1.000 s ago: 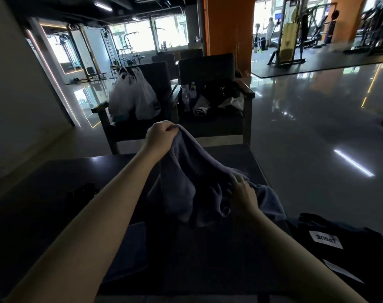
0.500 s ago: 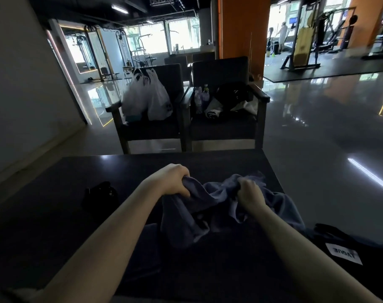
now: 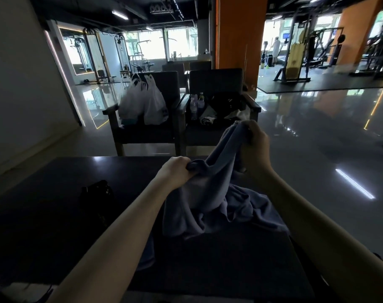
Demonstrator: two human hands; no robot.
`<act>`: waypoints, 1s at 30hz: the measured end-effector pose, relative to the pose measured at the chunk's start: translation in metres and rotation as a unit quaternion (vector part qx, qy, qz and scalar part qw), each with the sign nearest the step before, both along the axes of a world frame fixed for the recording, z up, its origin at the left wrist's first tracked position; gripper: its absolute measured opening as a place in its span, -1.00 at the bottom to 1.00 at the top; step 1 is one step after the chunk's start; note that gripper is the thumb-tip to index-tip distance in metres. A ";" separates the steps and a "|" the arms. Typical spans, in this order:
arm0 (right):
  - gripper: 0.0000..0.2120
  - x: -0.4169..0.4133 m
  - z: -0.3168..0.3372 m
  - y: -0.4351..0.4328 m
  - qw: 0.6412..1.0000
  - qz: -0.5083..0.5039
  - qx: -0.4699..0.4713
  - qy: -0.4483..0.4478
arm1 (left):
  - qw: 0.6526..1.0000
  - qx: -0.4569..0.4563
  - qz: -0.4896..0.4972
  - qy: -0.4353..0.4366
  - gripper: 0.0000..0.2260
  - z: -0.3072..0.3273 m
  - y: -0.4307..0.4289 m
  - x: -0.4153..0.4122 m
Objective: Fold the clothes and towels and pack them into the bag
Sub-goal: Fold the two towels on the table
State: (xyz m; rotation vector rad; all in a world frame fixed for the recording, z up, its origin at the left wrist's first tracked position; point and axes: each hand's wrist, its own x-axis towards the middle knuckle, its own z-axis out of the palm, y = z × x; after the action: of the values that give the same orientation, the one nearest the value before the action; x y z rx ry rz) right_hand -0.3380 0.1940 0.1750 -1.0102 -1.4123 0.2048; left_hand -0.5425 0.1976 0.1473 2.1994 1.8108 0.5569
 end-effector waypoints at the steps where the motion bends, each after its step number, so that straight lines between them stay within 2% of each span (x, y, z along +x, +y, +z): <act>1: -0.72 0.002 0.010 -0.005 1.000 -0.016 0.006 -0.013 | 1.000 0.007 0.004 -0.009 -0.74 0.005 -0.002 -0.001; 4: -0.72 0.010 0.036 -0.022 0.996 -0.065 0.030 -0.051 | 0.998 0.040 0.014 -0.037 -0.70 0.023 -0.014 -0.002; 8: -0.75 0.020 0.063 -0.048 0.992 -0.084 0.067 -0.069 | 0.994 0.102 0.027 -0.039 -0.70 0.057 -0.033 0.000; 10: -0.75 0.024 0.070 -0.060 0.989 -0.107 0.046 -0.096 | 0.991 0.122 0.035 -0.044 -0.68 0.070 -0.041 0.002; 14: -0.77 0.031 0.043 -0.073 0.966 -0.129 -0.109 -0.196 | 0.991 0.125 0.014 -0.054 -0.78 0.081 -0.060 0.010; 17: -0.76 0.031 0.002 -0.078 0.929 -0.056 -0.256 -0.263 | 0.994 0.099 -0.014 -0.032 -0.91 0.074 -0.070 0.021; 19: -0.70 0.026 -0.017 -0.082 0.905 0.013 -0.314 -0.287 | 0.996 0.080 -0.019 -0.026 -0.93 0.065 -0.075 0.029; 22: -0.57 0.009 -0.028 -0.092 0.900 0.191 -0.335 -0.204 | 0.997 0.055 -0.040 -0.024 -0.93 0.049 -0.078 0.039; 24: -0.60 0.000 -0.035 -0.092 0.896 0.235 -0.339 -0.164 | 0.997 0.044 -0.048 -0.031 -0.93 0.041 -0.080 0.045; 27: -0.95 -0.007 -0.043 -0.090 0.921 0.169 -0.307 -0.171 | 0.997 0.040 -0.056 -0.029 -0.92 0.033 -0.083 0.046; 28: -0.86 -0.006 -0.044 -0.088 0.932 0.142 -0.284 -0.172 | 0.998 0.038 -0.054 -0.023 -0.92 0.030 -0.084 0.045; 30: -0.83 -0.002 -0.043 -0.088 0.947 0.113 -0.253 -0.159 | 0.999 0.030 -0.040 -0.003 -0.92 0.021 -0.084 0.037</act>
State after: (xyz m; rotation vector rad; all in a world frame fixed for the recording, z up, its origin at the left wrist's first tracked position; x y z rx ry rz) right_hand -0.3404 0.1061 0.1319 -1.3407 -1.8245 0.6215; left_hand -0.5050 0.1139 0.1685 2.2957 1.7158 0.6088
